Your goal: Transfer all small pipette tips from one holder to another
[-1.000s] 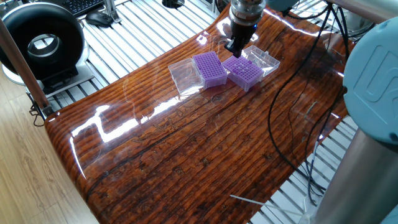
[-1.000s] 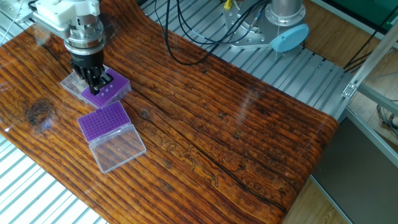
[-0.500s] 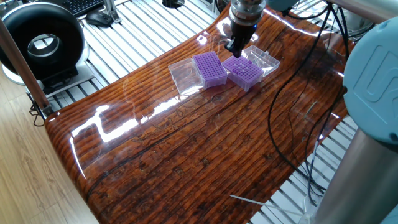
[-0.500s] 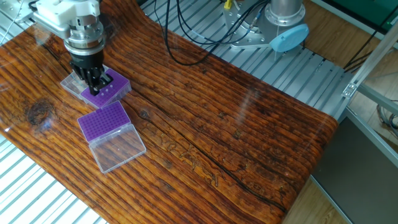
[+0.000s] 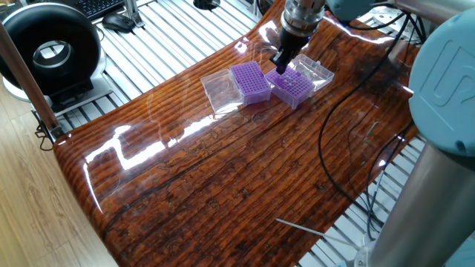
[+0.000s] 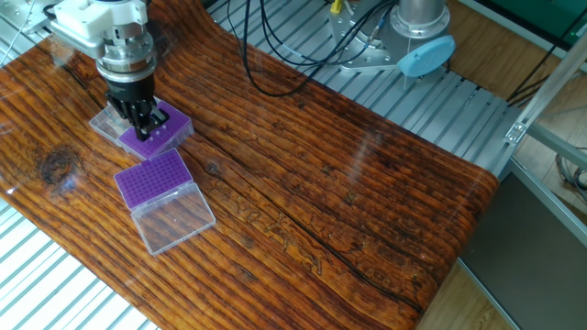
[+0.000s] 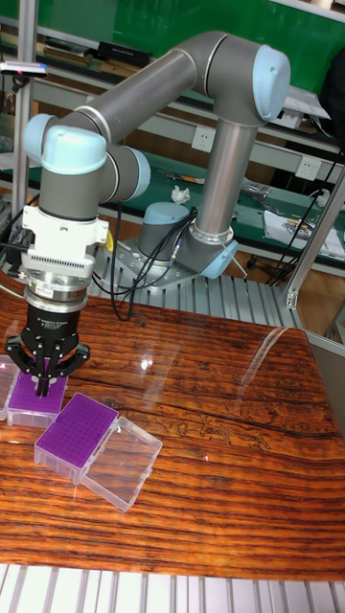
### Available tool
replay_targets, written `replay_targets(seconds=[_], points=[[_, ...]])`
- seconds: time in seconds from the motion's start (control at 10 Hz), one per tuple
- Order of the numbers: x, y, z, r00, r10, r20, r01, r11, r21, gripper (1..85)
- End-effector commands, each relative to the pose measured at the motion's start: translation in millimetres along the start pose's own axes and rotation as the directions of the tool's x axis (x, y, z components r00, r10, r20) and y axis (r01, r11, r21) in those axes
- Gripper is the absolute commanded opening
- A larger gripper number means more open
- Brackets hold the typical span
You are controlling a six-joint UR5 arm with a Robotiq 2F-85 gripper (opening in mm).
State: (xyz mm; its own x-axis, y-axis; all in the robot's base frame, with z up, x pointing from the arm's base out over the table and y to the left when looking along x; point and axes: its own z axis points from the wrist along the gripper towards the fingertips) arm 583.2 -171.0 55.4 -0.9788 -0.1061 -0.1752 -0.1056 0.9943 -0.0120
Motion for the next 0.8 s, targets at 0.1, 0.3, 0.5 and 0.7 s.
replay_targets(seconds=[0.1, 0.3, 0.5, 0.7], points=[[11.3, 3.7, -0.3, 0.999, 0.001, -0.040, -0.002, 1.000, -0.023, 5.3], [20.0, -2.8, -2.3, 0.996, -0.042, -0.079, 0.041, 0.999, -0.021, 16.3], [21.6, -1.2, -0.1, 0.996, -0.046, -0.078, 0.045, 0.999, -0.026, 18.7], [23.6, -0.3, 0.2, 0.995, -0.049, -0.085, 0.047, 0.998, -0.030, 20.0]])
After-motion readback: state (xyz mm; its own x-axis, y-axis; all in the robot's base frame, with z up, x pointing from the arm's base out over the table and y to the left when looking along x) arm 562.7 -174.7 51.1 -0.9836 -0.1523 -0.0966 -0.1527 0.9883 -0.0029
